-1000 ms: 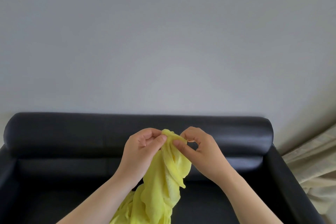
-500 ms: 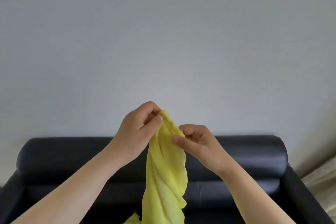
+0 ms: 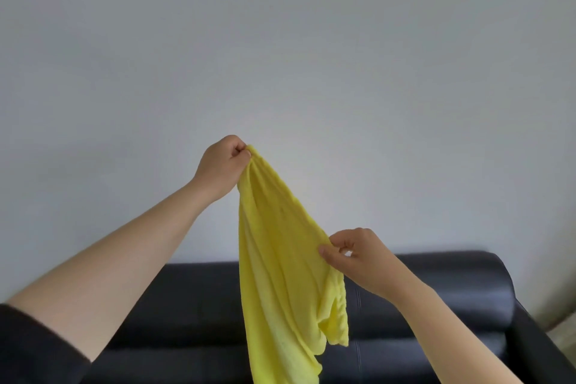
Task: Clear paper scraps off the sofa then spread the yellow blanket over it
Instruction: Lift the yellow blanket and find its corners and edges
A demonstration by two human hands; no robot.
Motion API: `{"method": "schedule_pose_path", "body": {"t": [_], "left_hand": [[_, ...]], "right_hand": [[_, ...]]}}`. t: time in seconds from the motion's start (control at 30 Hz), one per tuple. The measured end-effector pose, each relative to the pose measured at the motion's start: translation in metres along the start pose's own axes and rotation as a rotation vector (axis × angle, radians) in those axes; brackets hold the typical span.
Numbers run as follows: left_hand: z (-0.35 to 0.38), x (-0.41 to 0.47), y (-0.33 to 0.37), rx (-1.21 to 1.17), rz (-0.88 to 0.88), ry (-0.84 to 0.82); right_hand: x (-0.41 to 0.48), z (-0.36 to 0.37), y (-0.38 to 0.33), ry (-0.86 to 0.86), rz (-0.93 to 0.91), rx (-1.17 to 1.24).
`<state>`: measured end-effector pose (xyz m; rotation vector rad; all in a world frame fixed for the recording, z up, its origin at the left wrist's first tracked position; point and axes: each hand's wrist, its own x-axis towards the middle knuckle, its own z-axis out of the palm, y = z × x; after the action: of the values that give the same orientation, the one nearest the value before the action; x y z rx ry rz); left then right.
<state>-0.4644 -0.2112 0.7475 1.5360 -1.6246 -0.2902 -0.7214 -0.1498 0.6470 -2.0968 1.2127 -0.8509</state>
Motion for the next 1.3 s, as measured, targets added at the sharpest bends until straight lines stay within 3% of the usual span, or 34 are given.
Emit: {"method": "schedule_pose_path", "body": {"t": [0.13,0.2,0.43,0.67,1.0,1.3], "left_hand": [[0.014,0.002,0.012,-0.038,0.036,0.022],[0.021,-0.001,0.023,-0.084,0.089,0.021],[0.018,0.002,0.066,-0.415,0.163,-0.007],[0.000,0.010,0.088,-0.683,0.038,-0.112],[-0.012,0.031,0.063,-0.598,-0.029,-0.002],[-0.019,0.053,-0.022,-0.143,-0.238,0.296]], "right_hand": [[0.003,0.001,0.014,0.090,0.028,-0.568],[0.008,0.003,0.031,0.160,0.043,-0.651],[0.020,0.003,0.047,0.507,0.067,-0.495],[0.037,0.017,0.052,0.497,0.166,-0.397],[0.036,0.030,0.091,0.287,0.396,-0.483],[0.018,-0.036,0.128,0.271,0.496,-0.669]]}}
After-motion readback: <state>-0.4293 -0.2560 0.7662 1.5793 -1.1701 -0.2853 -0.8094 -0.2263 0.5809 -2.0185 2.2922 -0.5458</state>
